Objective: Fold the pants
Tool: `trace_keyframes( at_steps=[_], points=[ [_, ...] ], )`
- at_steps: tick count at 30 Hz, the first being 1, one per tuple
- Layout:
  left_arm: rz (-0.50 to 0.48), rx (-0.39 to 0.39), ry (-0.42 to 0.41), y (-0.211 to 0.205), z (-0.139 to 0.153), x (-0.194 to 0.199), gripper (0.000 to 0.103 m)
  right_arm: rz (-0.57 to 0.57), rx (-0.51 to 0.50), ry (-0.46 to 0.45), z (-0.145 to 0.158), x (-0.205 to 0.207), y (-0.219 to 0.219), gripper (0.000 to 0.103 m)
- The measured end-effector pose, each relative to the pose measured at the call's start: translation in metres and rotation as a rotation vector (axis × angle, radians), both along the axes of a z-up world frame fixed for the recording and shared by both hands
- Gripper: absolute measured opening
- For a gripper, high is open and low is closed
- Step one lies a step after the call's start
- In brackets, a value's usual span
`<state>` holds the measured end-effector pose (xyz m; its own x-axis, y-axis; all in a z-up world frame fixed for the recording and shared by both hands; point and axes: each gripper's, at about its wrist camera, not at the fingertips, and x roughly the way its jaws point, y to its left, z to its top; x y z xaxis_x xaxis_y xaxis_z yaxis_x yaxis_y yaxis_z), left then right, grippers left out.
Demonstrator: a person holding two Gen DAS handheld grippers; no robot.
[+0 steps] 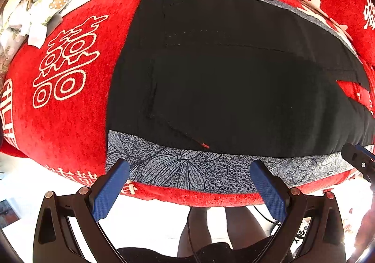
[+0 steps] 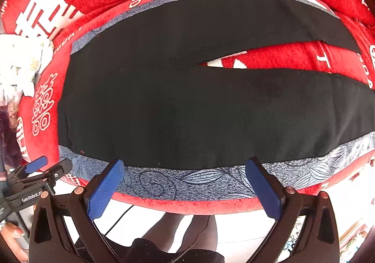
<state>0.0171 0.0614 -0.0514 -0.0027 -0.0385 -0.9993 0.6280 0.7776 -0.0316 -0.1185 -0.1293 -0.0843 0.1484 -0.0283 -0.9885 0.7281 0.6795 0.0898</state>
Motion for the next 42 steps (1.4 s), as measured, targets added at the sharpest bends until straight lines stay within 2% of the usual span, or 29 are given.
trace_keyframes(
  at_steps=[3,5,6,8,10,13,17,20,24,27,30,32,34,35,36,37,39,40,41,42],
  points=[
    [0.029,-0.101,0.054,0.009,0.002,0.004,0.103,-0.042,0.156,-0.152,-0.002,-0.014,-0.001,0.103],
    [0.053,-0.162,0.105,0.017,0.000,0.007,0.103,-0.097,0.313,-0.278,-0.013,-0.031,0.002,0.098],
    [0.066,-0.199,0.137,0.024,-0.002,0.009,0.103,-0.114,0.360,-0.301,-0.022,-0.038,0.005,0.096],
    [0.071,-0.224,0.162,0.033,-0.007,0.006,0.103,-0.137,0.439,-0.303,-0.044,-0.052,0.013,0.086],
    [0.072,-0.241,0.193,0.044,-0.015,0.006,0.103,-0.159,0.493,-0.299,-0.063,-0.061,0.018,0.085],
    [0.080,-0.263,0.234,0.060,-0.028,0.006,0.103,-0.184,0.516,-0.319,-0.088,-0.072,0.020,0.086],
    [0.116,-0.307,0.300,0.084,-0.043,0.008,0.103,-0.211,0.565,-0.433,-0.096,-0.076,0.013,0.086],
    [0.138,-0.341,0.360,0.093,-0.050,0.004,0.103,-0.239,0.606,-0.536,-0.088,-0.073,0.007,0.086],
    [0.141,-0.370,0.419,0.090,-0.061,-0.005,0.103,-0.259,0.632,-0.661,-0.061,-0.056,-0.005,0.086],
    [0.199,-0.415,0.439,0.080,-0.065,-0.005,0.103,-0.225,0.641,-0.694,-0.046,-0.049,-0.006,0.086],
    [0.297,-0.481,0.412,0.071,-0.061,0.003,0.103,-0.206,0.631,-0.658,-0.047,-0.053,-0.005,0.086],
    [0.334,-0.482,0.401,0.067,-0.060,0.007,0.097,-0.221,0.606,-0.624,-0.056,-0.062,-0.007,0.086],
    [0.336,-0.459,0.382,0.068,-0.060,0.010,0.075,-0.273,0.586,-0.601,-0.067,-0.080,-0.013,0.086],
    [0.327,-0.439,0.375,0.067,-0.060,0.012,0.068,-0.298,0.579,-0.595,-0.073,-0.089,-0.016,0.086],
    [0.319,-0.423,0.369,0.068,-0.060,0.014,0.055,-0.339,0.573,-0.590,-0.078,-0.099,-0.019,0.086],
    [0.315,-0.415,0.366,0.069,-0.060,0.016,0.043,-0.382,0.574,-0.596,-0.081,-0.109,-0.022,0.086],
    [0.307,-0.398,0.357,0.073,-0.058,0.023,0.027,-0.485,0.593,-0.638,-0.085,-0.127,-0.027,0.082],
    [0.302,-0.396,0.355,0.075,-0.055,0.026,0.023,-0.544,0.608,-0.673,-0.086,-0.136,-0.031,0.060],
    [0.296,-0.399,0.352,0.074,-0.051,0.028,0.022,-0.590,0.618,-0.695,-0.086,-0.142,-0.033,0.028],
    [0.280,-0.404,0.344,0.072,-0.043,0.030,0.022,-0.626,0.613,-0.713,-0.082,-0.144,-0.036,0.021]
  ],
)
